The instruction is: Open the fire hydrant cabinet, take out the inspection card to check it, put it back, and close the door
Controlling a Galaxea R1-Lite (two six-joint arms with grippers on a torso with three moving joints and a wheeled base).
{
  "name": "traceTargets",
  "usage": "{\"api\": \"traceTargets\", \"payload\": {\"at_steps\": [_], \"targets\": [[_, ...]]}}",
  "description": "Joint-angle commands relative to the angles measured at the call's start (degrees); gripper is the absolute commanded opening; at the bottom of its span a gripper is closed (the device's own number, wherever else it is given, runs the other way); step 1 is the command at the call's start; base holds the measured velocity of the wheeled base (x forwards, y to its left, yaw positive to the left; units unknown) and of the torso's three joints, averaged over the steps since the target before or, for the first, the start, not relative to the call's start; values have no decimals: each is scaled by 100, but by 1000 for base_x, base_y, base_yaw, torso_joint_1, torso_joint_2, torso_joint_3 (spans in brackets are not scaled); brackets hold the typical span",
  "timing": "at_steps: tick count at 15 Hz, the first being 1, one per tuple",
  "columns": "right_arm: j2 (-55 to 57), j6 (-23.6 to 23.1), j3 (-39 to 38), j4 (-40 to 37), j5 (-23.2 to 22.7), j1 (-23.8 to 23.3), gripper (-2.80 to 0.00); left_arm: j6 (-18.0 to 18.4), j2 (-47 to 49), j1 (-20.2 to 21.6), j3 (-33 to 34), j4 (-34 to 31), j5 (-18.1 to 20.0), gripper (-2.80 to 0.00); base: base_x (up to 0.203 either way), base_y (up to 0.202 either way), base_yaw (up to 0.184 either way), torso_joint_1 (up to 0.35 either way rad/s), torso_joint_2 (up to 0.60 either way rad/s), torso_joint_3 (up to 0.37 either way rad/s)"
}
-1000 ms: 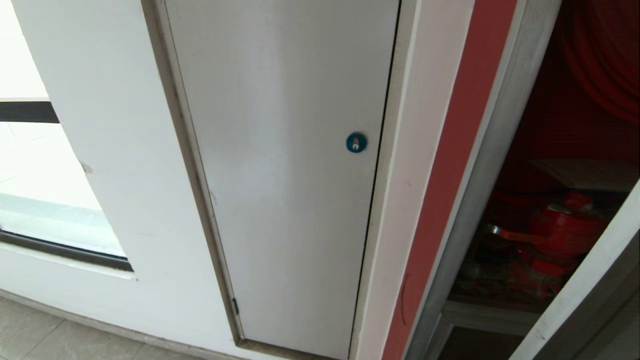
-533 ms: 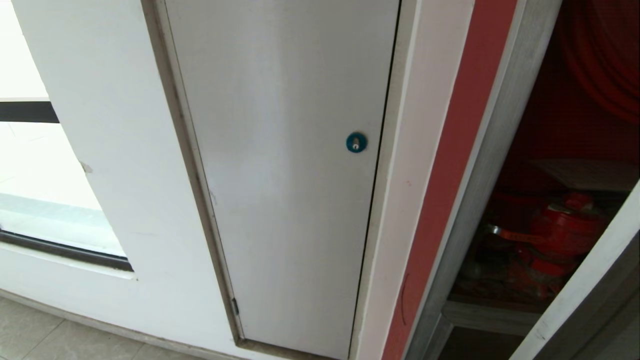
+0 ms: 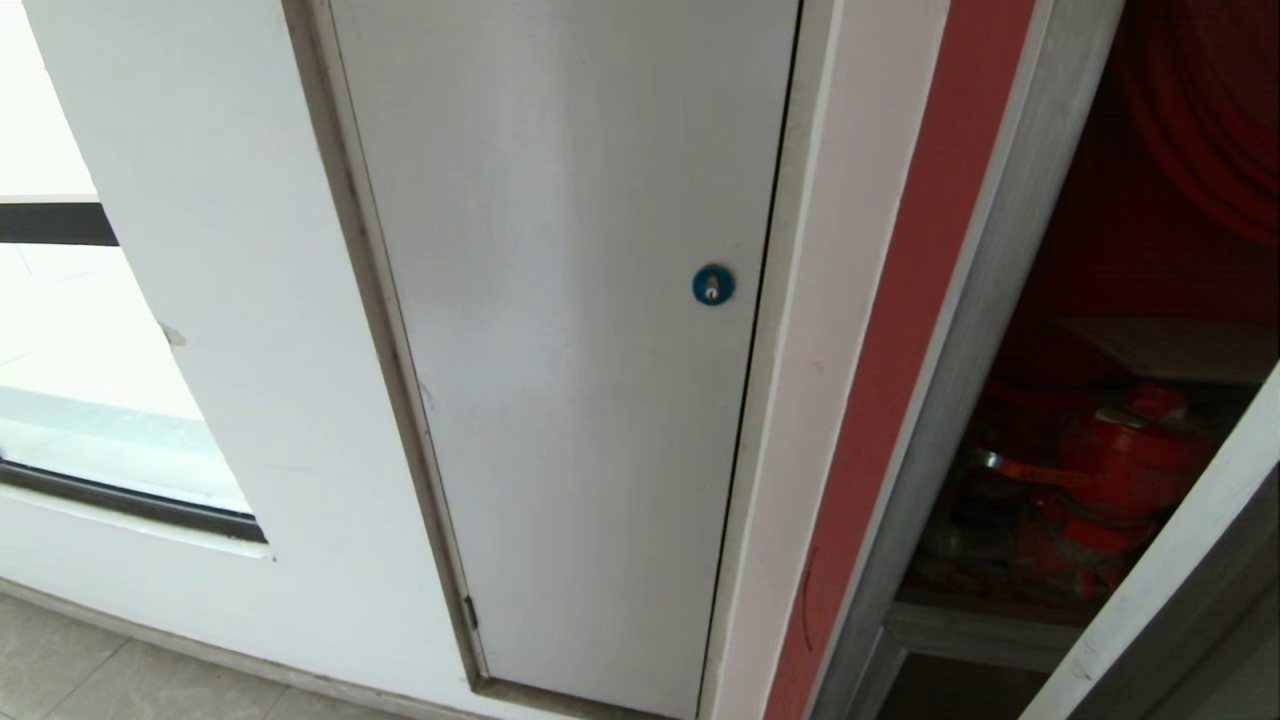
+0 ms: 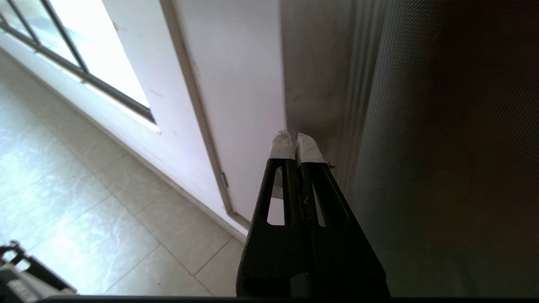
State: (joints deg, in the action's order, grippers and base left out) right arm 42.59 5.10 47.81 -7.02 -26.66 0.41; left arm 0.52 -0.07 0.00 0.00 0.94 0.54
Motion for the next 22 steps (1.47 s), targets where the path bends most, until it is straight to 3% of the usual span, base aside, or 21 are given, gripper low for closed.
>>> {"api": "traceTargets", "payload": {"at_steps": [1, 10, 16, 19, 22], "targets": [[252, -1, -9, 152, 76, 11, -280, 1, 7, 0, 35, 3, 5, -280, 0, 0, 0, 0, 0, 0], [1337, -191, 84, 1118, 255, 11, -280, 1, 7, 0, 35, 3, -1, -280, 0, 0, 0, 0, 0, 0], [2226, -176, 567, 1234, 477, 20, -280, 1, 7, 0, 35, 3, -1, -280, 0, 0, 0, 0, 0, 0], [2693, -192, 603, 1907, 770, 33, -280, 1, 7, 0, 35, 3, -1, -280, 0, 0, 0, 0, 0, 0], [2951, -189, 615, 2111, 847, 34, -280, 1, 7, 0, 35, 3, -1, -280, 0, 0, 0, 0, 0, 0]]}}
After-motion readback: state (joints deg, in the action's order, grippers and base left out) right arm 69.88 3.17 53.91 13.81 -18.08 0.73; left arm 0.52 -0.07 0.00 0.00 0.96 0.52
